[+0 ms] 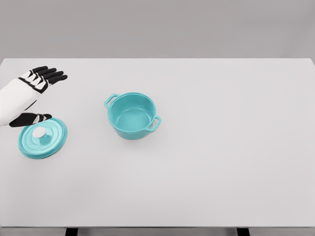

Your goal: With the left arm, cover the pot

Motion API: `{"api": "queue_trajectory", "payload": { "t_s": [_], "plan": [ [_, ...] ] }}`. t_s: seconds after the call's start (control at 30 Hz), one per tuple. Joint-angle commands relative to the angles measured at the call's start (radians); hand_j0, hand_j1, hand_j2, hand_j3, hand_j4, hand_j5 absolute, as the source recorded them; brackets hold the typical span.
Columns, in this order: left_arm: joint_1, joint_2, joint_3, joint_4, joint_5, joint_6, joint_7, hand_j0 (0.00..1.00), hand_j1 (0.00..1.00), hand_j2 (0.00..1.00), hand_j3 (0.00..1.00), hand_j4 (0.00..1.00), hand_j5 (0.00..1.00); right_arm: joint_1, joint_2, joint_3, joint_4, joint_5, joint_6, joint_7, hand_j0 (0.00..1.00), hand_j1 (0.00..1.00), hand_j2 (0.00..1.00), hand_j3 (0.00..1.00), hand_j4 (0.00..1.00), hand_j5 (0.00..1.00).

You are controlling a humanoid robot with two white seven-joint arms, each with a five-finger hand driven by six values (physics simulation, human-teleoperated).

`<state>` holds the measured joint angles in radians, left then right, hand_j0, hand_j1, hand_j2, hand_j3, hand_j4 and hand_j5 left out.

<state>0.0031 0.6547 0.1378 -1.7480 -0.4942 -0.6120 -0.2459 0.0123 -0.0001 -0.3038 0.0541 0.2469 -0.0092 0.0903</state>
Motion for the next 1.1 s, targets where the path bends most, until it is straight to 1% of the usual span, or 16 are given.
{"api": "queue_trajectory", "payload": {
  "t_s": [0.0, 0.13, 0.23, 0.27, 0.3, 0.33, 0.37, 0.43, 0.57, 0.6, 0.67, 0.7, 0.77, 0.9, 0.97, 1.07],
  "plan": [
    [0.0, 0.002, 0.0, -0.001, 0.006, 0.001, 0.0, 1.0, 1.0, 1.0, 1.0, 1.0, 1.0, 0.0, 0.0, 0.0, 0.0, 0.0, 0.0, 0.0, 1.0, 1.0, 1.0, 1.0, 1.0, 1.0],
    [0.002, 0.011, 0.0, 0.004, 0.005, 0.001, 0.0, 1.0, 1.0, 1.0, 1.0, 1.0, 1.0, 0.0, 0.0, 0.0, 0.0, 0.0, 0.0, 0.0, 1.0, 1.0, 1.0, 1.0, 1.0, 1.0],
    [0.006, 0.059, -0.009, 0.007, 0.011, 0.001, -0.001, 1.0, 1.0, 1.0, 1.0, 1.0, 1.0, 0.0, 0.0, 0.0, 0.0, 0.0, 0.0, 0.0, 1.0, 1.0, 1.0, 1.0, 1.0, 1.0],
    [0.008, 0.077, -0.009, 0.01, 0.011, 0.001, -0.082, 1.0, 1.0, 1.0, 1.0, 1.0, 1.0, 0.0, 0.0, 0.0, 0.001, 0.0, 0.0, 0.0, 1.0, 1.0, 1.0, 1.0, 1.0, 1.0],
    [-0.005, 0.089, 0.003, 0.013, 0.02, 0.001, -0.297, 1.0, 1.0, 1.0, 1.0, 1.0, 1.0, 0.0, 0.0, 0.0, 0.0, 0.0, 0.0, 0.0, 1.0, 1.0, 1.0, 1.0, 1.0, 1.0],
    [-0.054, 0.091, 0.008, 0.013, 0.068, 0.001, -0.365, 1.0, 1.0, 1.0, 1.0, 1.0, 1.0, 0.0, 0.0, 0.0, 0.001, 0.0, 0.0, 0.0, 1.0, 1.0, 1.0, 1.0, 1.0, 1.0],
    [-0.084, 0.097, 0.006, 0.013, 0.121, 0.001, -0.365, 1.0, 1.0, 1.0, 1.0, 1.0, 1.0, -0.002, 0.0, 0.0, 0.0, 0.0, 0.0, 0.0, 1.0, 1.0, 1.0, 1.0, 1.0, 1.0],
    [-0.087, 0.192, 0.003, 0.013, 0.212, 0.001, -0.365, 1.0, 1.0, 1.0, 1.0, 1.0, 1.0, 0.0, 0.0, 0.0, 0.0, 0.0, 0.0, 0.0, 1.0, 1.0, 1.0, 1.0, 1.0, 1.0],
    [-0.092, 0.23, -0.007, 0.042, 0.223, 0.001, -0.365, 1.0, 1.0, 1.0, 1.0, 1.0, 1.0, -0.002, 0.0, 0.0, 0.001, 0.0, 0.0, 0.0, 1.0, 1.0, 1.0, 1.0, 1.0, 1.0],
    [-0.091, 0.259, -0.03, 0.056, 0.27, 0.001, -0.365, 1.0, 1.0, 1.0, 1.0, 1.0, 1.0, 0.0, 0.0, 0.0, 0.0, 0.0, 0.0, 0.0, 1.0, 1.0, 1.0, 1.0, 1.0, 1.0],
    [-0.1, 0.348, -0.131, 0.114, 0.367, 0.001, -0.365, 1.0, 1.0, 1.0, 1.0, 1.0, 1.0, 0.0, 0.0, 0.0, 0.001, 0.0, 0.0, 0.0, 1.0, 1.0, 1.0, 1.0, 1.0, 1.0],
    [-0.117, 0.365, -0.173, 0.139, 0.422, 0.001, -0.365, 1.0, 1.0, 1.0, 1.0, 1.0, 1.0, -0.002, 0.0, 0.0, 0.0, 0.0, 0.0, 0.0, 1.0, 1.0, 1.0, 1.0, 1.0, 1.0],
    [-0.123, 0.367, -0.187, 0.151, 0.433, 0.001, -0.365, 1.0, 1.0, 1.0, 1.0, 1.0, 1.0, -0.002, 0.0, 0.0, 0.0, 0.0, 0.0, 0.0, 1.0, 1.0, 1.0, 1.0, 1.0, 1.0],
    [-0.129, 0.364, -0.247, 0.157, 0.431, 0.001, -0.365, 1.0, 1.0, 1.0, 1.0, 1.0, 1.0, 0.0, 0.0, 0.0, 0.0, 0.0, 0.0, 0.0, 1.0, 1.0, 1.0, 1.0, 1.0, 1.0],
    [-0.129, 0.364, -0.256, 0.16, 0.425, 0.001, -0.365, 1.0, 1.0, 1.0, 1.0, 1.0, 1.0, -0.002, 0.0, 0.0, 0.001, 0.0, 0.0, 0.0, 1.0, 1.0, 1.0, 1.0, 1.0, 1.0],
    [-0.129, 0.362, -0.27, 0.16, 0.417, 0.001, -0.365, 0.95, 0.95, 0.95, 0.95, 0.95, 0.95, -0.002, 0.0, 0.0, 0.0, 0.0, 0.0, 0.0, 1.0, 1.0, 1.0, 1.0, 1.0, 1.0]
  ]
}}
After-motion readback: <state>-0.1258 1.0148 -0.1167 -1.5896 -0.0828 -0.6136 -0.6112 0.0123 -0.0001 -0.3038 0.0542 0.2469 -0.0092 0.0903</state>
